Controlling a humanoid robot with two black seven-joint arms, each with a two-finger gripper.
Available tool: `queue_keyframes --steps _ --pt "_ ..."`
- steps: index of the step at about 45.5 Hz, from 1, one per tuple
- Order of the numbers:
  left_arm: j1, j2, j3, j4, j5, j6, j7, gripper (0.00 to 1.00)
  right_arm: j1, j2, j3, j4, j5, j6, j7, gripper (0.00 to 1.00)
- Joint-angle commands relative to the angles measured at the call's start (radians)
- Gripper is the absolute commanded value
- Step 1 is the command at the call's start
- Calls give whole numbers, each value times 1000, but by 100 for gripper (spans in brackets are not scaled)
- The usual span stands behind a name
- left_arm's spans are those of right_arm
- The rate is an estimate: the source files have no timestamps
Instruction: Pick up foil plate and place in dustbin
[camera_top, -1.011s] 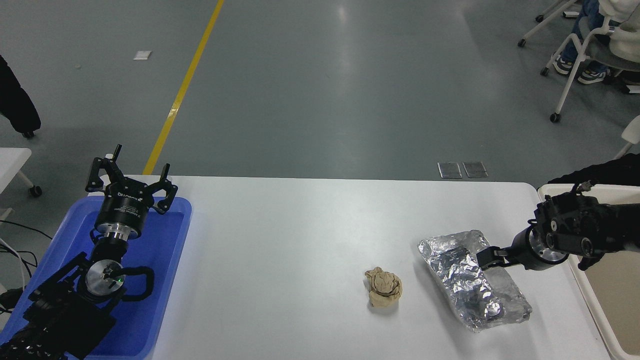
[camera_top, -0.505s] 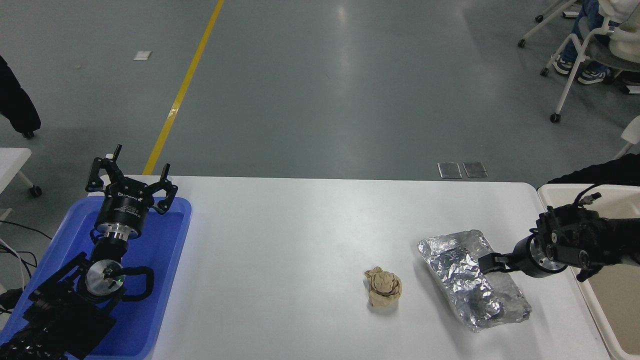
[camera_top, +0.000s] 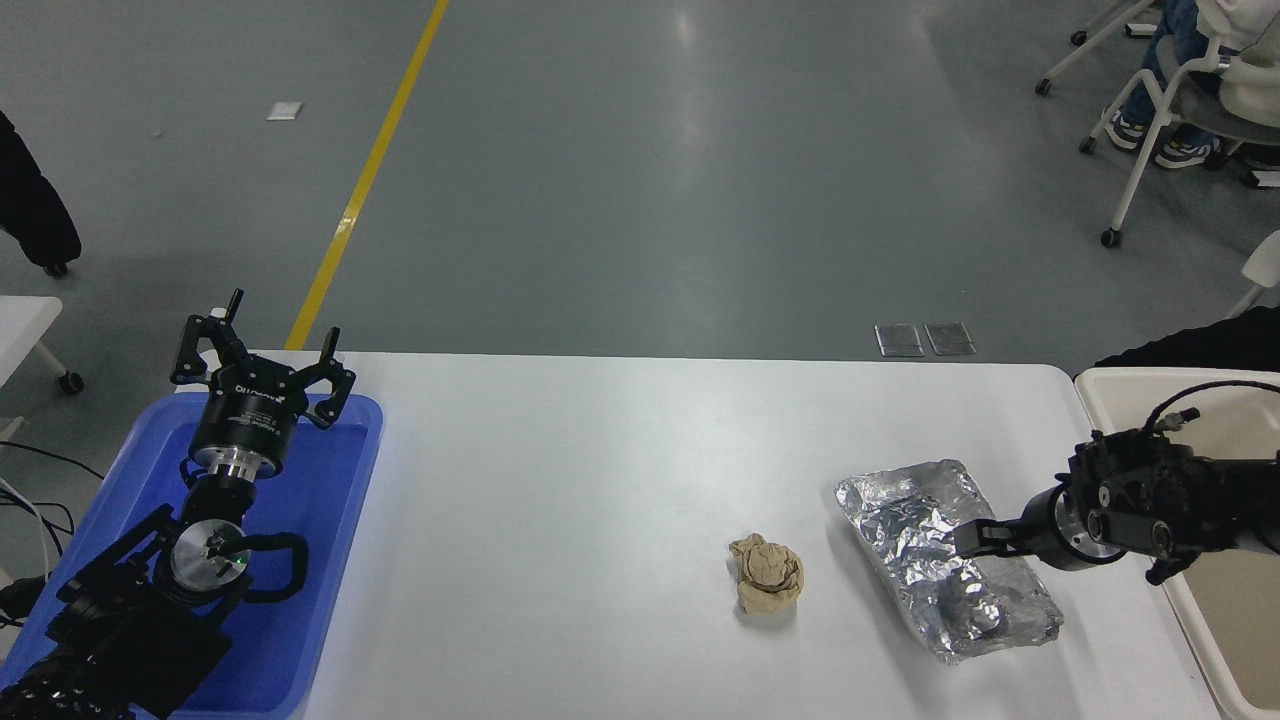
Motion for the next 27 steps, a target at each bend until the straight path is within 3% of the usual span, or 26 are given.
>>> queue_keyframes --steps 1,13,27 --pt "0 0 0 0 -1 0 0 100 -11 5 2 0 -1 -16 0 51" --pt "0 0 0 0 -1 0 0 100 -19 5 2 -1 -1 -16 0 1" --pt "0 0 0 0 1 0 0 100 -22 0 2 -3 -1 -53 0 0"
